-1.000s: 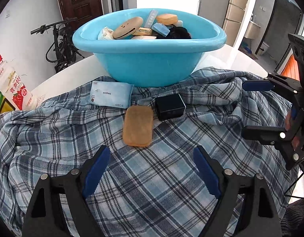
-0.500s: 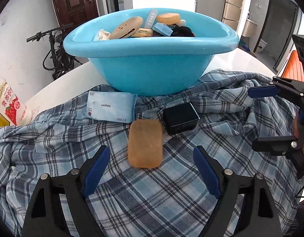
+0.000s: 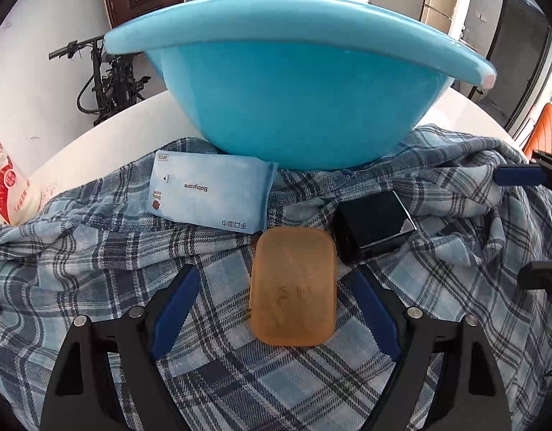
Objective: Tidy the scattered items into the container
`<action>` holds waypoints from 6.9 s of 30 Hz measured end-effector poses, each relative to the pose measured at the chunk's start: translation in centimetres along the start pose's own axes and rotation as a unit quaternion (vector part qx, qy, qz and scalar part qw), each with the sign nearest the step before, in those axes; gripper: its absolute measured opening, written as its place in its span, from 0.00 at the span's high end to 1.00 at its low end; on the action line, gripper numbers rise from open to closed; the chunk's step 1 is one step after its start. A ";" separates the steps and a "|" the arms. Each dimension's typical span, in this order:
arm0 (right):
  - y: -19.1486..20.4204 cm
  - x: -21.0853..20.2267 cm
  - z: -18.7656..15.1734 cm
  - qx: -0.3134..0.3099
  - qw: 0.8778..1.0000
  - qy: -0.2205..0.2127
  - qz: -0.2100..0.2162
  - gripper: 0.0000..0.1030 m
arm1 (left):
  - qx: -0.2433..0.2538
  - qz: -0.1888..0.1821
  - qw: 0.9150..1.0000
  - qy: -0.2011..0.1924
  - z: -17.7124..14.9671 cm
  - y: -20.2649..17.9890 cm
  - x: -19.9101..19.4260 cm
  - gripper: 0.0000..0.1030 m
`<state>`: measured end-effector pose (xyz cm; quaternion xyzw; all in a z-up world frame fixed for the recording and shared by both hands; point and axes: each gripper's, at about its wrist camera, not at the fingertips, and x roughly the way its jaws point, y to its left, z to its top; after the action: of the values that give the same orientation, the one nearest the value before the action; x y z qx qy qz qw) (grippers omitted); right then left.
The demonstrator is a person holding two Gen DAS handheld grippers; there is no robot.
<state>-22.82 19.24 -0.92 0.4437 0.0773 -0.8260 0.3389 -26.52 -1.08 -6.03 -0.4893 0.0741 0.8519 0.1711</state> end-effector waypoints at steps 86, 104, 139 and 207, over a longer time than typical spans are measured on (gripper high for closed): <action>7.3 3.2 -3.5 -0.149 0.988 0.012 0.031 0.38 | 0.027 -0.037 0.999 -0.001 -7.3 -2.7 -6.8 0.56; 8.1 -0.1 -3.0 -0.162 0.986 -0.027 0.022 0.54 | 0.039 -0.037 0.999 -0.001 -6.9 -4.0 -7.3 0.56; 3.9 -7.3 -4.4 -0.081 0.993 -0.087 0.006 0.54 | 0.043 -0.054 0.998 -0.013 -5.2 -9.1 -10.4 0.56; 0.6 -13.3 5.5 -0.058 0.978 -0.199 0.016 0.54 | 0.044 -0.034 0.994 -0.097 5.9 -8.5 -15.7 0.56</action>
<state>-21.22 22.96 12.93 0.2512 0.0493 -0.8864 0.3858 -20.96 5.15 10.85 -0.3988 0.0778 0.8850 0.2273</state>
